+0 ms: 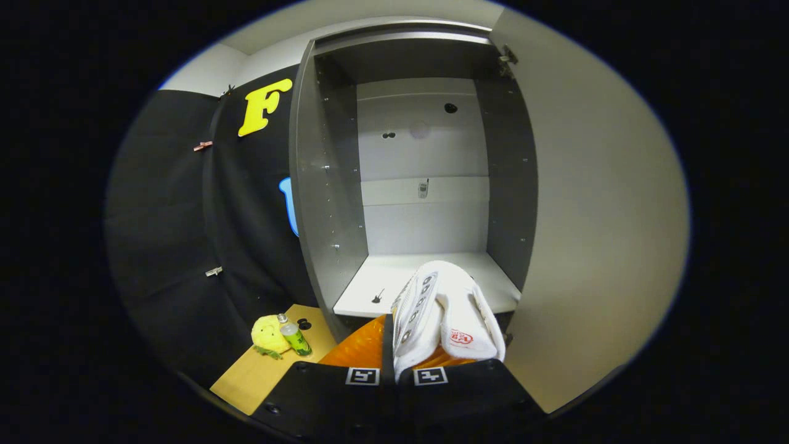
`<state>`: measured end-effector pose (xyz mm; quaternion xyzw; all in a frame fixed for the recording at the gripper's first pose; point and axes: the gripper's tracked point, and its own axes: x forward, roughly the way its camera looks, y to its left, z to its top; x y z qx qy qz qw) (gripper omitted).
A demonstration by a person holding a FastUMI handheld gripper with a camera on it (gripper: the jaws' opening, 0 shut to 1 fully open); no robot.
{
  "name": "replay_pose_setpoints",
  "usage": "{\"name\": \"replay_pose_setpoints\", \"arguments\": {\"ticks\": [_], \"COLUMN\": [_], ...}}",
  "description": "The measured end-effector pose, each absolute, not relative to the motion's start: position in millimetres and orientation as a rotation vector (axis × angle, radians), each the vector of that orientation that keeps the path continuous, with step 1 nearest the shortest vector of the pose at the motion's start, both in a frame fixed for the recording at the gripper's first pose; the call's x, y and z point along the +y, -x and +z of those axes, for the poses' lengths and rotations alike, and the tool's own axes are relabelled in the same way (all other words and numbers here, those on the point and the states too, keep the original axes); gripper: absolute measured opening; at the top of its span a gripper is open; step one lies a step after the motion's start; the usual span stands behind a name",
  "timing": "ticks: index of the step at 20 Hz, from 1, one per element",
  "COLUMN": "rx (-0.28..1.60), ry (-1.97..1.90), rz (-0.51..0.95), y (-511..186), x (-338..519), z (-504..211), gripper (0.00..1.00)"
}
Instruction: Open the shoe cabinet door, grab the shoes and put them into the shoe cabinet, then close the shoe cabinet door.
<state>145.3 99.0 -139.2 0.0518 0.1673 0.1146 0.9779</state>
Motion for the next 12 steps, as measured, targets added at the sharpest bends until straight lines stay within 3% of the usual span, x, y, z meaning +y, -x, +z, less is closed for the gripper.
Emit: {"name": "replay_pose_setpoints", "arguments": {"ticks": [12], "rx": [0.39], "ry": [0.076], "rz": [0.162], "y": [-343], "x": [104], "z": [-203], "gripper": [0.05]}}
